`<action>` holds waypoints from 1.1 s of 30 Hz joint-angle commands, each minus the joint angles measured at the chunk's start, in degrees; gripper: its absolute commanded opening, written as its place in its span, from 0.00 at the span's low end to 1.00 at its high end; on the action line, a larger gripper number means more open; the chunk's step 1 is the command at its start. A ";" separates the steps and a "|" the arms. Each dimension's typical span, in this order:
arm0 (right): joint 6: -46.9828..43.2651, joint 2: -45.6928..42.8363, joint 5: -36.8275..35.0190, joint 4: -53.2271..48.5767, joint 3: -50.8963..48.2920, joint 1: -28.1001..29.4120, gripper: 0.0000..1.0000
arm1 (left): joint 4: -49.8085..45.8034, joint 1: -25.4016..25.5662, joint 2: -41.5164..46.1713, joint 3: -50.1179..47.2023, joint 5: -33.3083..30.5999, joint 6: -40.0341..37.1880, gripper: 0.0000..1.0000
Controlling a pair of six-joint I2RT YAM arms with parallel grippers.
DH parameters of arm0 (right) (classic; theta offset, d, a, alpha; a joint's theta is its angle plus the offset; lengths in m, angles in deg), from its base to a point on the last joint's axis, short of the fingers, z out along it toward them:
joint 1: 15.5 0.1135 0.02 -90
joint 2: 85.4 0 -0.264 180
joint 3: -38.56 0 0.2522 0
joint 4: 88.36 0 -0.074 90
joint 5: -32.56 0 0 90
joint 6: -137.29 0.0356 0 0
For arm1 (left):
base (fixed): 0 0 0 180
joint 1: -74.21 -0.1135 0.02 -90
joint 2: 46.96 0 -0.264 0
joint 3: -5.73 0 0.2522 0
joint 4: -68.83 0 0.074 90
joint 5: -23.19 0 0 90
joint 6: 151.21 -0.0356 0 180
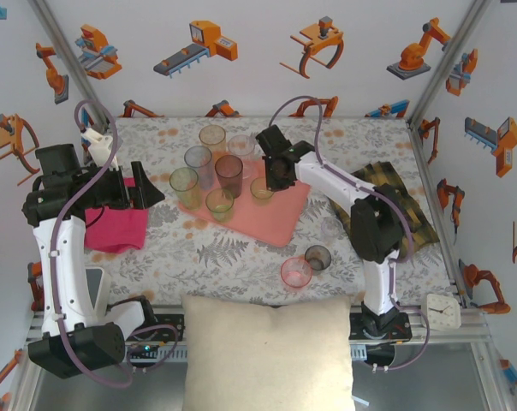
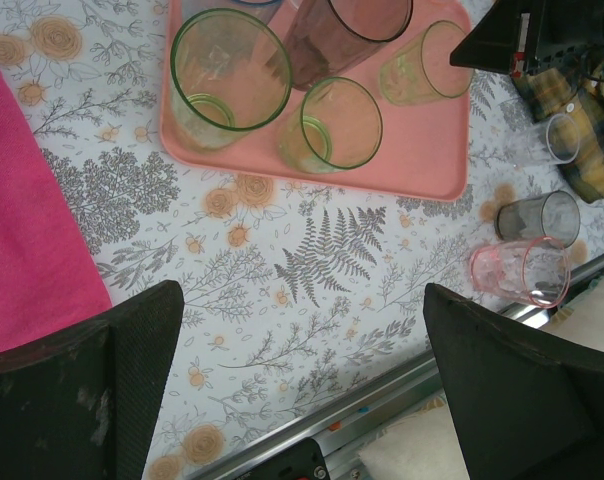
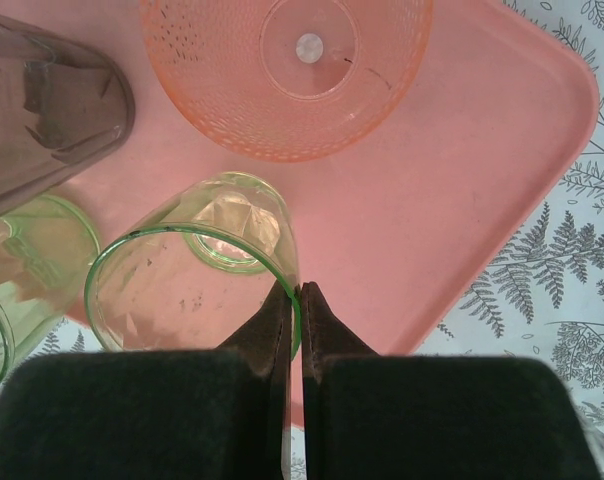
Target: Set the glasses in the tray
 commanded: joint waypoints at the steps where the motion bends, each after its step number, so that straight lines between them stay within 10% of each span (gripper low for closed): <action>1: 0.79 1.07 -0.89 0.27 2.62 0.38 0.05 | 0.52 -0.40 0.39 -0.68 1.04 -0.43 0.97; 33: 0.83 6.09 -0.18 -0.93 5.45 0.74 0.09 | 0.81 -0.40 1.08 -1.50 0.79 -0.71 0.97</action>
